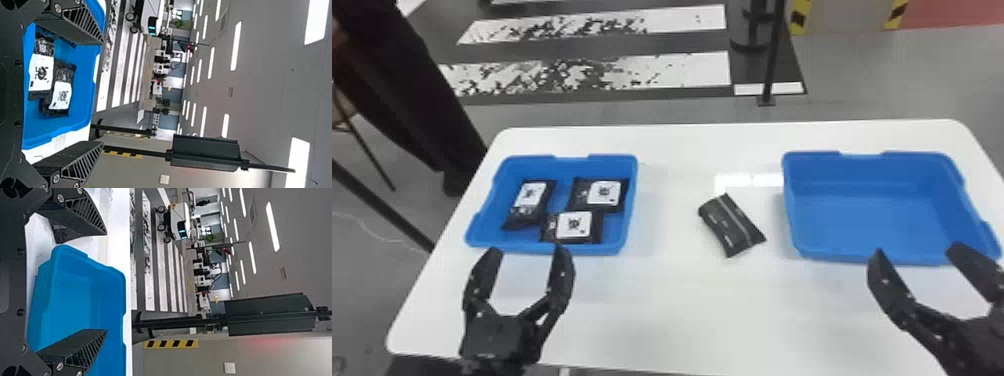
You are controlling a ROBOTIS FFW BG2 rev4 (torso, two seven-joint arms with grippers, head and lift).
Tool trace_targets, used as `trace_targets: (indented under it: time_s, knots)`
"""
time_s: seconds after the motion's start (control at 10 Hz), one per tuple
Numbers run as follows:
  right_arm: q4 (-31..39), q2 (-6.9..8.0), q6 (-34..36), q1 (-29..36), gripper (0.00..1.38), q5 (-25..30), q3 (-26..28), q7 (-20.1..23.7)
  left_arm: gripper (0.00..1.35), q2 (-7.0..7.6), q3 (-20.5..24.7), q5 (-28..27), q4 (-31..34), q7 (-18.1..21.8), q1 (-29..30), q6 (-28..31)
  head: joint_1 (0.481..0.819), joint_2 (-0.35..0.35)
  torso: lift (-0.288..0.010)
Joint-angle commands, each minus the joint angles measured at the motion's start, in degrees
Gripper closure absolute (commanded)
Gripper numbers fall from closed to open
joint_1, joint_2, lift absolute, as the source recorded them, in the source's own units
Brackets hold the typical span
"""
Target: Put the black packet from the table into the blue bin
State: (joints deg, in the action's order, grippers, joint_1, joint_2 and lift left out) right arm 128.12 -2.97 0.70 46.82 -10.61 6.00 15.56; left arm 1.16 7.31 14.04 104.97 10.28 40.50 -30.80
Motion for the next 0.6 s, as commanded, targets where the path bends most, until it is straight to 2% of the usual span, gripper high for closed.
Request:
trace_targets:
  time_s: [0.0,0.5]
  knots:
    - [-0.1,-0.02,0.0,0.0,0.13,0.0,0.1,0.0,0.13,0.07,0.0,0.1,0.0,0.0,0.0,0.0,0.695,0.119,-0.11]
    - [-0.1,-0.02,0.0,0.0,0.13,-0.2,0.1,0.0,0.13,0.07,-0.1,0.4,0.0,0.2,0.1,0.0,0.695,0.12,-0.11]
